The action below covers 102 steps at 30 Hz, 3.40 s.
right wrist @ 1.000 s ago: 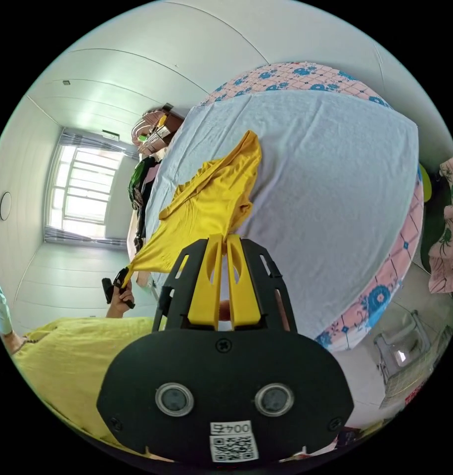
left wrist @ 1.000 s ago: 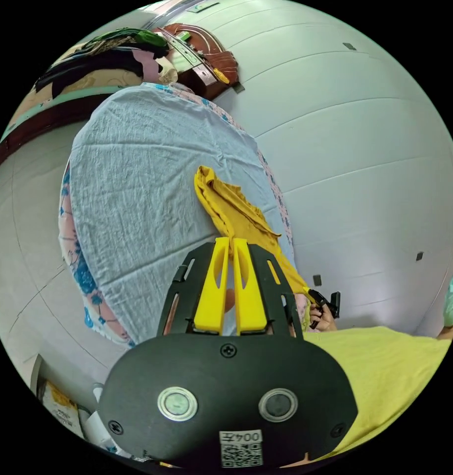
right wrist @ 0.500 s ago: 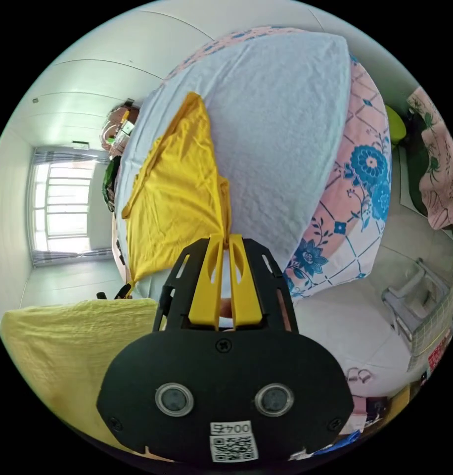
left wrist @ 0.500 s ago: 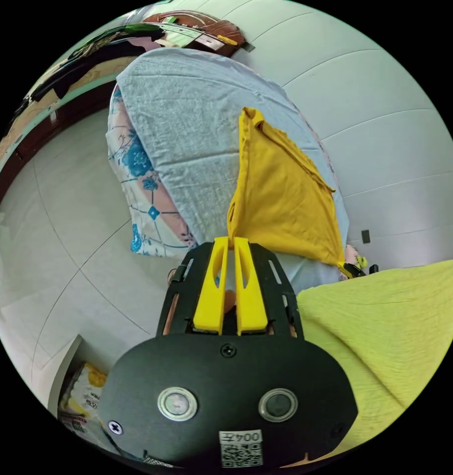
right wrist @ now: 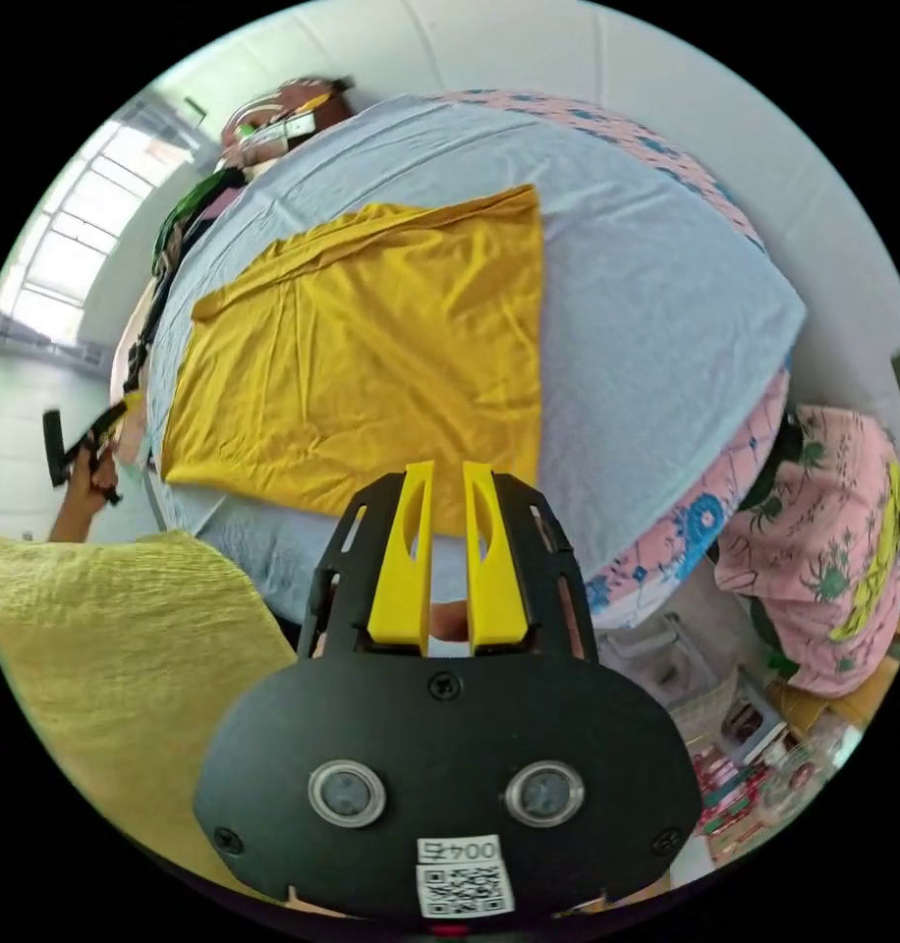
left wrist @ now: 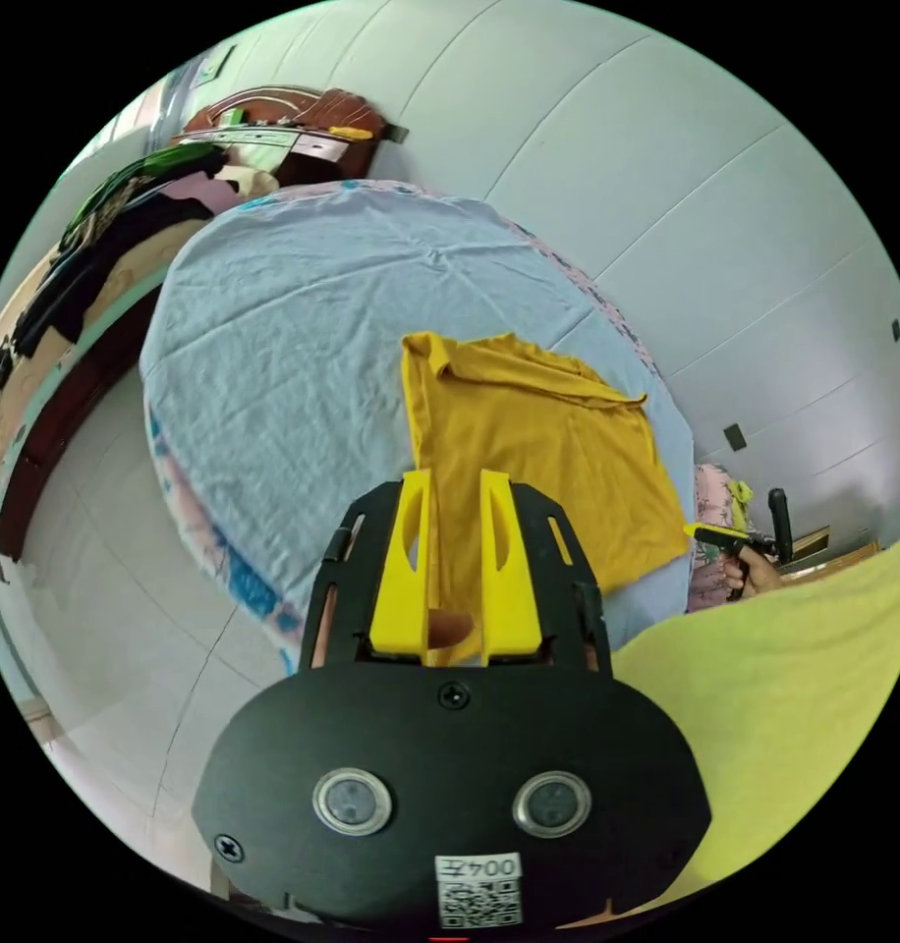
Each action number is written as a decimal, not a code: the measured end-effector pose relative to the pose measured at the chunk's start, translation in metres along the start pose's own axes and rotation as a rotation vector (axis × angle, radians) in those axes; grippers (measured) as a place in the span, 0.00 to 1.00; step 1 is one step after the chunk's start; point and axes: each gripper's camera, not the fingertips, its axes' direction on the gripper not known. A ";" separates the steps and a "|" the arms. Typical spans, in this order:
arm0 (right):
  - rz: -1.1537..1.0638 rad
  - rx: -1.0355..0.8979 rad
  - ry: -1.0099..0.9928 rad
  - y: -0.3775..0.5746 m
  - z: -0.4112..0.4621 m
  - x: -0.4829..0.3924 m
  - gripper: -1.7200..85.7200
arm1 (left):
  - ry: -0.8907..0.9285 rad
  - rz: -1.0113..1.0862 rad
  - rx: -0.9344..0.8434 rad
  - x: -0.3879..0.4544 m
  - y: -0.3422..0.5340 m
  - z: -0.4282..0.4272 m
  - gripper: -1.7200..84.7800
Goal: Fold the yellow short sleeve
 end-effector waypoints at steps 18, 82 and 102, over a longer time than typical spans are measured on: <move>-0.189 -0.120 0.299 -0.024 0.019 -0.136 0.03 | 0.010 -0.005 -0.291 0.043 -0.185 0.083 0.06; -0.365 -0.027 -0.263 -0.499 -0.084 0.011 0.08 | -0.449 0.261 -0.340 0.490 -0.134 0.106 0.03; -0.479 -0.187 -0.079 -0.409 -0.065 -0.104 0.11 | -0.518 0.286 -0.190 0.395 -0.238 0.066 0.08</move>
